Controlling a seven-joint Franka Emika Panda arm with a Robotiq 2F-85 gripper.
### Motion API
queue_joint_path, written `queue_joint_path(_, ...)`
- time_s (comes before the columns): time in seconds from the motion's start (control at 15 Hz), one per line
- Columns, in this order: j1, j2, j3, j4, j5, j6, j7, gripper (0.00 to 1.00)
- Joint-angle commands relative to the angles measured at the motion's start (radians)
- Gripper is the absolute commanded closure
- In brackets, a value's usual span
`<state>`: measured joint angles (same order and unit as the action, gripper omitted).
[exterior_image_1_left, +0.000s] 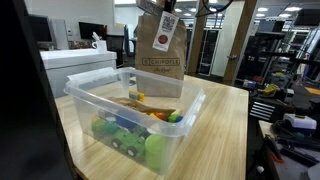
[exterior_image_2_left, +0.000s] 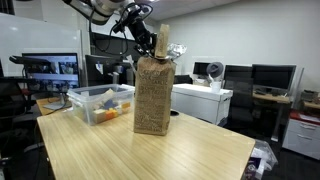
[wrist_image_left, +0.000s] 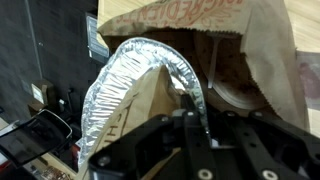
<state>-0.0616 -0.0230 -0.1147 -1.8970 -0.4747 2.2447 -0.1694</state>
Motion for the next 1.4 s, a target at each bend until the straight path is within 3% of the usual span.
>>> queue_joint_path(0.0, -0.011, -0.046, 0.008, -0.067, 0.055, 0.075, -0.041, 0.97)
queue_joint_path(0.4, -0.01, -0.047, 0.006, -0.101, 0.131, 0.164, -0.097, 0.97)
queue_joint_path(0.8, -0.009, -0.043, 0.006, -0.101, 0.197, 0.167, -0.17, 0.97)
queue_joint_path(0.87, -0.009, -0.043, 0.007, -0.1, 0.2, 0.164, -0.178, 0.89)
queue_joint_path(0.93, -0.009, -0.044, 0.007, -0.101, 0.2, 0.165, -0.184, 0.67)
queue_joint_path(1.33, -0.008, -0.042, 0.006, -0.1, 0.241, 0.153, -0.246, 0.24)
